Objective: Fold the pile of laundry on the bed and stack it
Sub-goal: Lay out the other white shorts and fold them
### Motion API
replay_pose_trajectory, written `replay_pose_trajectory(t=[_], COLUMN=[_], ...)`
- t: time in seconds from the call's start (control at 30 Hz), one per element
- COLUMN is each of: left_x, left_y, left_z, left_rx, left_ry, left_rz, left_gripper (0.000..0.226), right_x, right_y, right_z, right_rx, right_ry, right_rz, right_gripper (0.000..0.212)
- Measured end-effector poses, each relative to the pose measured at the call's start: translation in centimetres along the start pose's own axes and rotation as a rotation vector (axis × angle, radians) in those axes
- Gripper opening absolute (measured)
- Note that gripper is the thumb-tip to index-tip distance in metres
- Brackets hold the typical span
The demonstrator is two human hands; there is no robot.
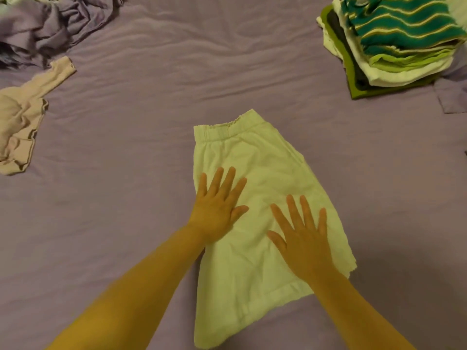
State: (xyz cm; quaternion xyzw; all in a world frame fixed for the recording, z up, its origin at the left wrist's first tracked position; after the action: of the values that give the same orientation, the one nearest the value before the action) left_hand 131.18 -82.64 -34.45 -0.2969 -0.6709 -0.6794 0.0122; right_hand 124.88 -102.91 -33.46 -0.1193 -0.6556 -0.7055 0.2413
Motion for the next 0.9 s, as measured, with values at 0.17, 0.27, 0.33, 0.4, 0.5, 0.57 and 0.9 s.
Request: replay_pose_trajectory(t=[0.17,0.27,0.33,0.4,0.5,0.57,0.9], left_x=[6.2,10.4,13.1,15.6,18.2,19.0,18.0], left_y=[-1.3,-2.9,-3.7,-3.7,-3.2,-3.6,0.8], left_z=[-0.6,-1.1,-1.5,-2.2,-2.8,-3.1,-4.2], left_rx=[0.118,0.290,0.425,0.656,1.215,1.527,2.296], left_ry=[0.049,0.130,0.181,0.237,0.461,0.597,0.337], left_rz=[-0.023,0.021,0.067,0.016,-0.102,-0.004,0.101], left_gripper=[0.060,0.056,0.055,0.051,0.026,0.021,0.053], right_x=[1.5,2.5,3.1,3.9,6.0,7.0,10.5], right_y=[-0.5,-0.5,0.5,0.8,-1.8,-3.3,2.2], right_z=[4.1,4.0,5.0,7.2,10.8,11.3,11.0], right_rx=[0.013,0.051,-0.038,-0.170,-0.198,-0.079,-0.708], right_ry=[0.108,0.101,0.029,0.044,0.234,0.250,0.334], right_rz=[0.004,0.059,0.086,0.105,0.199,0.265,0.137], right_gripper=[0.063,0.061,0.067,0.076,0.068,0.060,0.071])
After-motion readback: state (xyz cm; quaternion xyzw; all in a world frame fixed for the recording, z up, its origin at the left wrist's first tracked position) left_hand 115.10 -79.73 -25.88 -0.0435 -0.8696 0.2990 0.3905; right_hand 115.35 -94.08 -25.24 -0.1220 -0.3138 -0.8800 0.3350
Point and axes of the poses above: each hand's wrist, its own x-axis away from the middle knuckle, its own y-axis out of the back of the hand, z = x × y, the point moved 3 cm from there along -x, towards the middle knuckle, and after that the axes turned 10 degrees about z, right-handed, at the moved point
